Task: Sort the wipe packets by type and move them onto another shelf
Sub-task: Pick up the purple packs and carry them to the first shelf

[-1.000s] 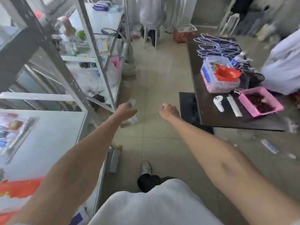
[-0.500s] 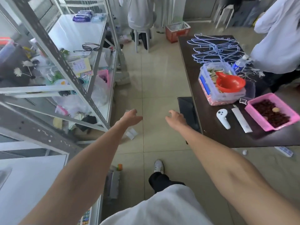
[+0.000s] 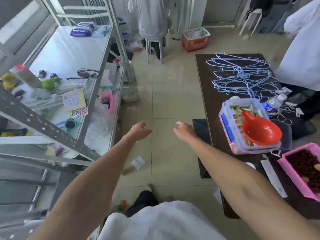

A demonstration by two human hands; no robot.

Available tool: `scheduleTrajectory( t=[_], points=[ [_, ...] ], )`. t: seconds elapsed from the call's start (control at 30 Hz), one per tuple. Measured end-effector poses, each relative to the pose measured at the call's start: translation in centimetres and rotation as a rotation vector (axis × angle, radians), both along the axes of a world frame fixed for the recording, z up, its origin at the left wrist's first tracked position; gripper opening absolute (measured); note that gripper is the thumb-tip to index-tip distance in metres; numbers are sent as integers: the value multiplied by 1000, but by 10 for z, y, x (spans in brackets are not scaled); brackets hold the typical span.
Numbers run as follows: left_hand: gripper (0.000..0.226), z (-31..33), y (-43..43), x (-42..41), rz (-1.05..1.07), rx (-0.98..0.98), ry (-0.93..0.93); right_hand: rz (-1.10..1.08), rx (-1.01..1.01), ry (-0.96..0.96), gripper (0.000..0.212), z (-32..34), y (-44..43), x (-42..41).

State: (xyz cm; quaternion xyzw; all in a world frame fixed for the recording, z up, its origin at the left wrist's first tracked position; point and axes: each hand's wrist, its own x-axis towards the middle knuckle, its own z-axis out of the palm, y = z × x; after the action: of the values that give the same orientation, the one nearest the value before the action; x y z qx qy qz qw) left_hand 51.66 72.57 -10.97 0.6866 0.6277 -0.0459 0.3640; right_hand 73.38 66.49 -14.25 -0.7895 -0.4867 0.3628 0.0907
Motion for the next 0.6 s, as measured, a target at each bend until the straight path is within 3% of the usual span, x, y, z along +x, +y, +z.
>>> scheduleTrajectory(
  t=[0.3, 0.6],
  points=[
    [55, -38, 169, 26, 4, -60, 11, -4, -14, -19, 50, -21, 168, 32],
    [51, -32, 345, 56, 80, -122, -35, -36, 4, -53, 48, -9, 342, 55]
  ],
)
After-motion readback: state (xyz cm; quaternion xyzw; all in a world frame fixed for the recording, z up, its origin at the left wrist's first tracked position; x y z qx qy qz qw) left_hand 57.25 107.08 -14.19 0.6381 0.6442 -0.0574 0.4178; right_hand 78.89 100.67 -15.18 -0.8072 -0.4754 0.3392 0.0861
